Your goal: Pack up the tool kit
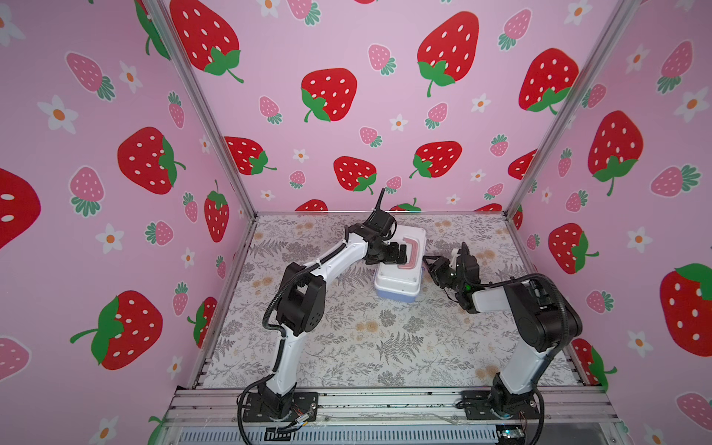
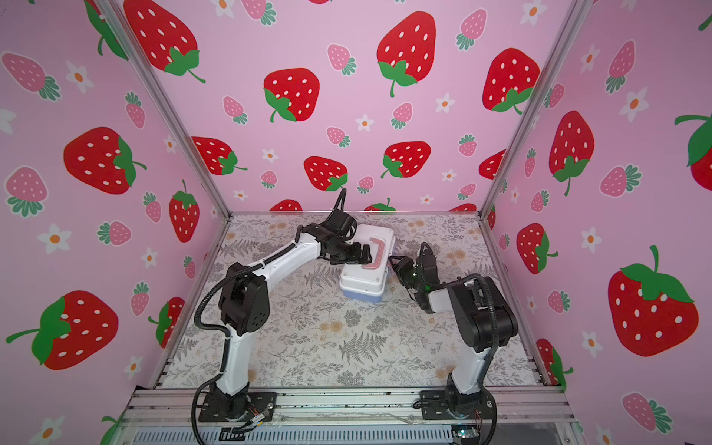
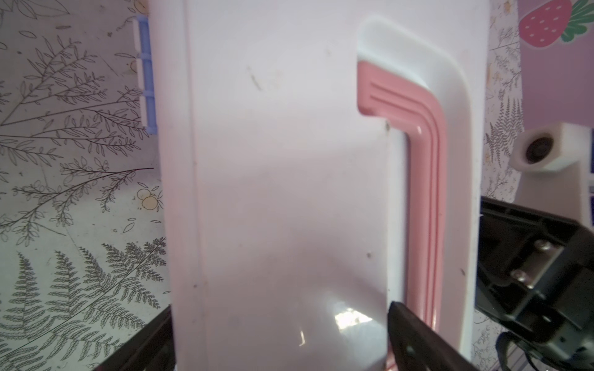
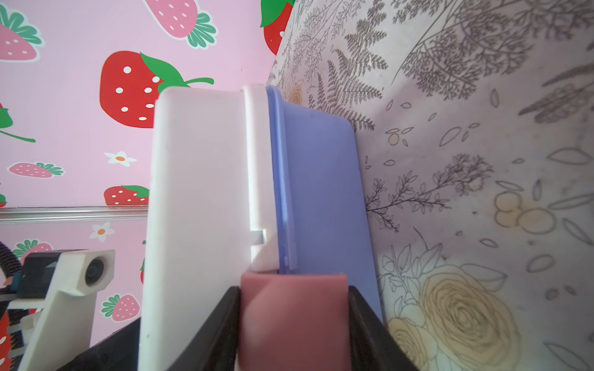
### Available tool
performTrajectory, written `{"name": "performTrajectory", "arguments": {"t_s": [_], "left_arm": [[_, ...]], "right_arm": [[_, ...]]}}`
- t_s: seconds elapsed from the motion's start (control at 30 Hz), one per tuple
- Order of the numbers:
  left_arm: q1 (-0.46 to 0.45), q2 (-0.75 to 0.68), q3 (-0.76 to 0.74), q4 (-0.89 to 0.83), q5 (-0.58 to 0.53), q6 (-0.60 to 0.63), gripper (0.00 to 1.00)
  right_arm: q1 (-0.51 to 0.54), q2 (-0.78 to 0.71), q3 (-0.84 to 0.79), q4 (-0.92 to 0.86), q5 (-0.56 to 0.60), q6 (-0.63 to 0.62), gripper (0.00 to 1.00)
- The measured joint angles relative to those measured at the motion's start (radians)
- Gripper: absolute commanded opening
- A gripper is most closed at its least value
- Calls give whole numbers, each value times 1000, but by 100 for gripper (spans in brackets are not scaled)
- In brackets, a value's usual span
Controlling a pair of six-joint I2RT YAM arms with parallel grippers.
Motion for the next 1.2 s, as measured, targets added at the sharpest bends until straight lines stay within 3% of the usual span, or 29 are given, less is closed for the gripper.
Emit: {"name": "performTrajectory", "arguments": {"t_s": [0.2,0.53,0.77,1.2], "left_arm": [[0,1,2,0,1,0,100],[2,14,22,-13,3,-1,100],[2,15,24,-12,4,-2,100],[2,15,24,-11,5,-9,100]], "right_arm": [[-3,77,-25,123,18,76,75],[1,144,-71,307,16,193,78],[3,174,-82,396,6,259,63],[8,255,-67,560,2,410,54]]}}
